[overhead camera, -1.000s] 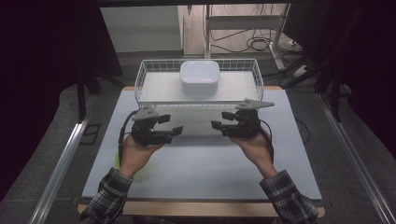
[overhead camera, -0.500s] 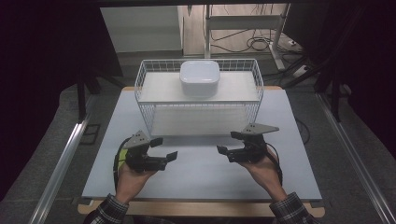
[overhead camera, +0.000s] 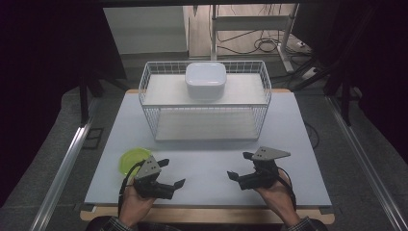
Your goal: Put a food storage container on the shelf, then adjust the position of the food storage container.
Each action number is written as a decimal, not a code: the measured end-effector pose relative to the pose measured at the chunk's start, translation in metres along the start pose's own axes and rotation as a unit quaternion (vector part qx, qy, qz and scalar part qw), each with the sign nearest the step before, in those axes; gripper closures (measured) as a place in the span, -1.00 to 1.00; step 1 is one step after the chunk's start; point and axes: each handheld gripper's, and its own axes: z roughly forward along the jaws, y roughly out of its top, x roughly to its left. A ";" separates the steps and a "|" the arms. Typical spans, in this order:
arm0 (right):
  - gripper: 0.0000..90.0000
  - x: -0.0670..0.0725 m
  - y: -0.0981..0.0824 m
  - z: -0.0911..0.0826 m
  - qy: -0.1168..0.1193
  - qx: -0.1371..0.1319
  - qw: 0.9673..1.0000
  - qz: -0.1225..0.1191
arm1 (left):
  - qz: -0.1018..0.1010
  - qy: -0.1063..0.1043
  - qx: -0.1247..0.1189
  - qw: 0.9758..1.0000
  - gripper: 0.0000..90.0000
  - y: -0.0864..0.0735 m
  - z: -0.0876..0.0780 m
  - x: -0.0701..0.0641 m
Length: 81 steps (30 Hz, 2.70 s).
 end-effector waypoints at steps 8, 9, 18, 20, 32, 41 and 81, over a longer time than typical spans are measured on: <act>-0.84 0.000 -0.013 -0.001 0.004 0.015 1.000 0.011 | -0.001 0.012 0.019 1.000 -0.78 -0.004 0.003 0.000; -0.84 -0.001 -0.013 -0.002 0.003 0.015 1.000 0.012 | 0.001 0.015 0.021 1.000 -0.79 -0.005 0.004 0.000; -0.84 -0.006 -0.017 0.001 -0.004 0.023 1.000 0.015 | 0.014 0.022 0.025 0.999 -0.80 -0.006 0.006 0.001; -0.84 -0.006 -0.017 0.002 -0.006 0.024 1.000 0.014 | 0.010 0.019 0.024 0.999 -0.79 -0.004 0.006 0.002; -0.83 -0.009 -0.017 0.002 -0.011 0.022 1.000 0.018 | -0.014 0.028 0.034 0.999 -0.81 0.005 -0.005 0.015; -0.83 -0.010 -0.017 0.002 -0.009 0.022 1.000 0.015 | -0.033 0.062 0.036 0.997 -0.77 0.009 -0.018 0.032; -0.77 -0.011 -0.020 0.007 -0.020 0.049 0.998 0.015 | -0.198 0.222 0.076 0.952 0.99 -0.060 -0.078 0.126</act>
